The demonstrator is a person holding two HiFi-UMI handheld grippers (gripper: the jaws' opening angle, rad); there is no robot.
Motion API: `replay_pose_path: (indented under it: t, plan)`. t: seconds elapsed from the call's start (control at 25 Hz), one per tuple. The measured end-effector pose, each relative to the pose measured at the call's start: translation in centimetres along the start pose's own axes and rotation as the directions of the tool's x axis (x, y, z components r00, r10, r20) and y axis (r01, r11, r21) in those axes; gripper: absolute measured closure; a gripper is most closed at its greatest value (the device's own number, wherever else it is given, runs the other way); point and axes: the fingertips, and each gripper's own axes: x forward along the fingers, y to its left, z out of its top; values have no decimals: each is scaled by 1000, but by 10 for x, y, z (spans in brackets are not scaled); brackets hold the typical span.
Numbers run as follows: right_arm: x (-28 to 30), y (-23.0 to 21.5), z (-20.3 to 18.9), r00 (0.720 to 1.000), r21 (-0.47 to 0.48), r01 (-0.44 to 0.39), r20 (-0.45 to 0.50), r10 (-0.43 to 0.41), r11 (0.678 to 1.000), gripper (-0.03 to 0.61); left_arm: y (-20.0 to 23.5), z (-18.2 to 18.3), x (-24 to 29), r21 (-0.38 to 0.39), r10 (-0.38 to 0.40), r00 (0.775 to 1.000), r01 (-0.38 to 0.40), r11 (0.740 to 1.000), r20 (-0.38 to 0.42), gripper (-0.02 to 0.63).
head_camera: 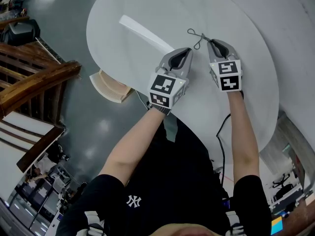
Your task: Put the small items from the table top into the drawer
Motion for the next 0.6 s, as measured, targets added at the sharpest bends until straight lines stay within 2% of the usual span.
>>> replay_pose_path:
  t: [0.2,0.6]
  plan:
    - [-5,3,1,1000,-3,14,4,-14,1000,540,1,-1,-6,2,9,1000,-9,1000,-3,614]
    - [-30,12,1,999,116,18,38,-23,993,546,-7,5,-27,9,12,999,-12,1000,30,614]
